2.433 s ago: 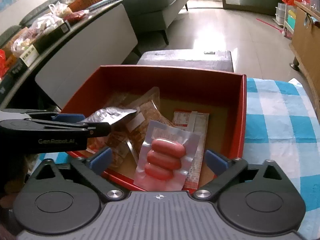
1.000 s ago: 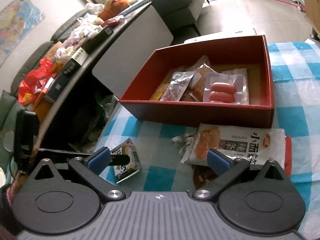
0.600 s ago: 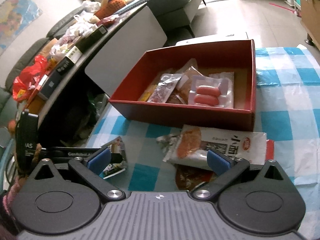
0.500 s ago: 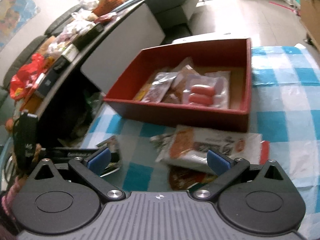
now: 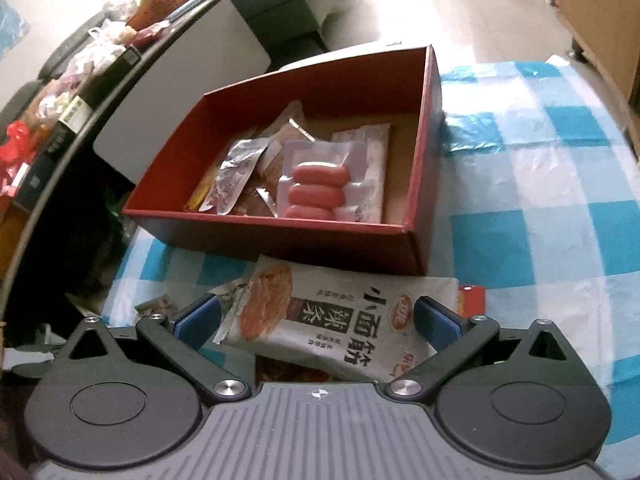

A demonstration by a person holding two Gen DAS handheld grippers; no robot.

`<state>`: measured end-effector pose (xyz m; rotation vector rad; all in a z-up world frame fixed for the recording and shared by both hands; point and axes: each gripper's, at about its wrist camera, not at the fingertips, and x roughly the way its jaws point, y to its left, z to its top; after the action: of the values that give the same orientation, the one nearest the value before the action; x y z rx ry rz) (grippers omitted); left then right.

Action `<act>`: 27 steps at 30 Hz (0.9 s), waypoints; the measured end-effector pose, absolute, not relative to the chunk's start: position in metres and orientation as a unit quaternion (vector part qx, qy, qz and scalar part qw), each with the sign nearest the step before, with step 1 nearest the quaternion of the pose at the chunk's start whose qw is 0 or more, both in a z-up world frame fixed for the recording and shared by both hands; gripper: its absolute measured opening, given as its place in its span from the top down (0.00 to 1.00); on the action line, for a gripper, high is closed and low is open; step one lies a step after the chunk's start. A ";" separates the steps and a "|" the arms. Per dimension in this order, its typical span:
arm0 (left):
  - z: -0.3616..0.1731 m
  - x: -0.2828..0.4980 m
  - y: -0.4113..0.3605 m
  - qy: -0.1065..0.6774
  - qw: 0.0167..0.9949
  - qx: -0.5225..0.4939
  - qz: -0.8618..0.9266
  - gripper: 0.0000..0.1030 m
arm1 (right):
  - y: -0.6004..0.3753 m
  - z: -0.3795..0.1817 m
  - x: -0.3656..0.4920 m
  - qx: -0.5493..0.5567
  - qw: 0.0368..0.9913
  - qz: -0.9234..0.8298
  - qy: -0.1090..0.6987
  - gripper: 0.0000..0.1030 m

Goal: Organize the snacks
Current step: 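Move left tool to Kaprons wafer while right tool approaches white noodle packet, then close left tool on Kaprons wafer while right tool grasps white noodle packet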

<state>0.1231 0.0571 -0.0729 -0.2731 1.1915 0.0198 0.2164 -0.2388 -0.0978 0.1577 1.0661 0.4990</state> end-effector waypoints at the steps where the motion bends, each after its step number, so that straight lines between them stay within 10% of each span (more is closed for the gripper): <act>1: -0.074 0.124 0.057 0.561 0.818 -0.129 0.011 0.46 | -0.237 -0.098 0.214 0.084 0.822 0.248 0.506 0.00; 10: -0.074 0.124 0.068 0.566 0.813 -0.136 0.010 0.46 | -0.235 -0.080 0.159 0.195 0.746 0.380 0.511 0.00; 17: -0.076 0.125 0.066 0.563 0.816 -0.130 0.017 0.46 | -0.185 -0.081 0.171 -0.133 0.846 0.261 0.446 0.00; 27: -0.076 0.126 0.075 0.566 0.812 -0.141 -0.002 0.46 | -0.141 -0.107 0.119 -0.180 0.771 0.337 0.510 0.00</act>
<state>0.1263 0.0755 -0.0758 -0.3007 1.2098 -0.0035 0.1188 -0.1405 -0.1066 -0.3913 1.1049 0.7297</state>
